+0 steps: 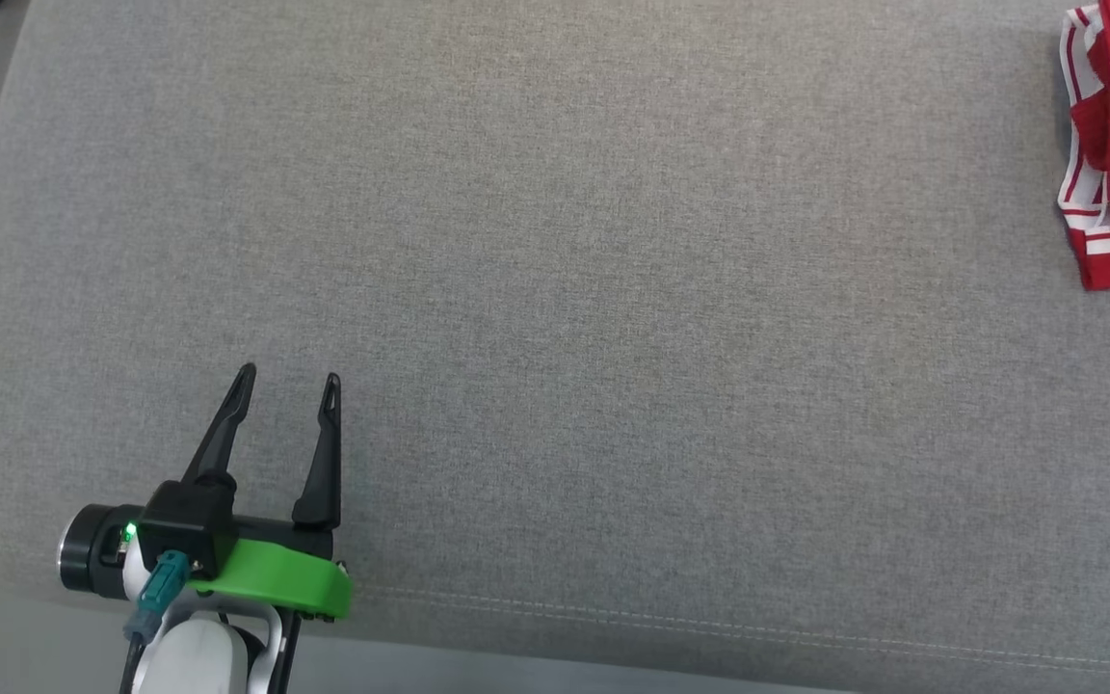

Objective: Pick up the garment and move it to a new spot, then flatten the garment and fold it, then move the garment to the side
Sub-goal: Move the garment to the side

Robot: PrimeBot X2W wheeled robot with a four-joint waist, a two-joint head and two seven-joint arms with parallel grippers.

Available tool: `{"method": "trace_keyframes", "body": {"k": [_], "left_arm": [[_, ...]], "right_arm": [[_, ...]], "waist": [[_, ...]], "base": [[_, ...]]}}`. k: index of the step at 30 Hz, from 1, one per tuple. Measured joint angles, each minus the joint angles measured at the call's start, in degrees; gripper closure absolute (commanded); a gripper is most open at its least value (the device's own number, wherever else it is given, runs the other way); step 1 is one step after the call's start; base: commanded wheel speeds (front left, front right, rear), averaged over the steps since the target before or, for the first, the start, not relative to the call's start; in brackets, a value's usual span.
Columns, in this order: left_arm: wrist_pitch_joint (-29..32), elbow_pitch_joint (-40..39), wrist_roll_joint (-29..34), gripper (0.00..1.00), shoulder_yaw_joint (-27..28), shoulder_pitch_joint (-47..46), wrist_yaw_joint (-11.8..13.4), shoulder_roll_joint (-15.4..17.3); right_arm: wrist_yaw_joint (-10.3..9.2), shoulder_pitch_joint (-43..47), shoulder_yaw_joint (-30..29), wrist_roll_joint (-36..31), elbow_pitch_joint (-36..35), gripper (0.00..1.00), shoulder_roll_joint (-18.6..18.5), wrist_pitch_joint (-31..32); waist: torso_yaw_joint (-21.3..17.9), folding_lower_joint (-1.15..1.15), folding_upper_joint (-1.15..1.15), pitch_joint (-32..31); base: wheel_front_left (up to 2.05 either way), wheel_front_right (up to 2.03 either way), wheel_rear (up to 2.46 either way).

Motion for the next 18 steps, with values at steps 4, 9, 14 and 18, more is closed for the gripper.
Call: {"method": "trace_keyframes", "body": {"k": [4, 9, 14, 18], "left_arm": [[0.00, -0.44, 0.18, 0.00, 0.00, -0.13, 0.00, 0.02], [0.00, -0.44, 0.18, 0.00, -0.01, -0.60, -0.01, 0.01], [0.00, -0.46, 0.19, 0.00, 0.00, -0.81, -0.02, 0.01], [0.00, -0.42, 0.21, 0.00, 0.04, -1.08, -0.02, 0.00]], "right_arm": [[0.00, -1.12, 0.25, -0.32, 0.92, 1.00, -1.10, 0.41], [0.00, -1.17, 0.35, -0.55, 2.20, 1.00, -1.48, 0.54], [0.00, -1.19, 0.82, -1.37, 2.80, 0.68, -1.07, -1.62], [0.00, -1.36, 2.49, -3.47, 3.66, 0.00, -0.87, -2.19]], "waist": [[-0.11, 0.00, 0.00, 1.14], [-0.10, 0.00, 0.00, 1.85], [-0.08, 0.00, 0.00, 2.33], [-0.09, 0.00, 0.00, 2.29]], "base": [[0.00, 0.00, 0.00], [0.00, 0.00, 0.00], [0.00, 0.00, 0.00], [0.00, 0.00, 0.00]]}}
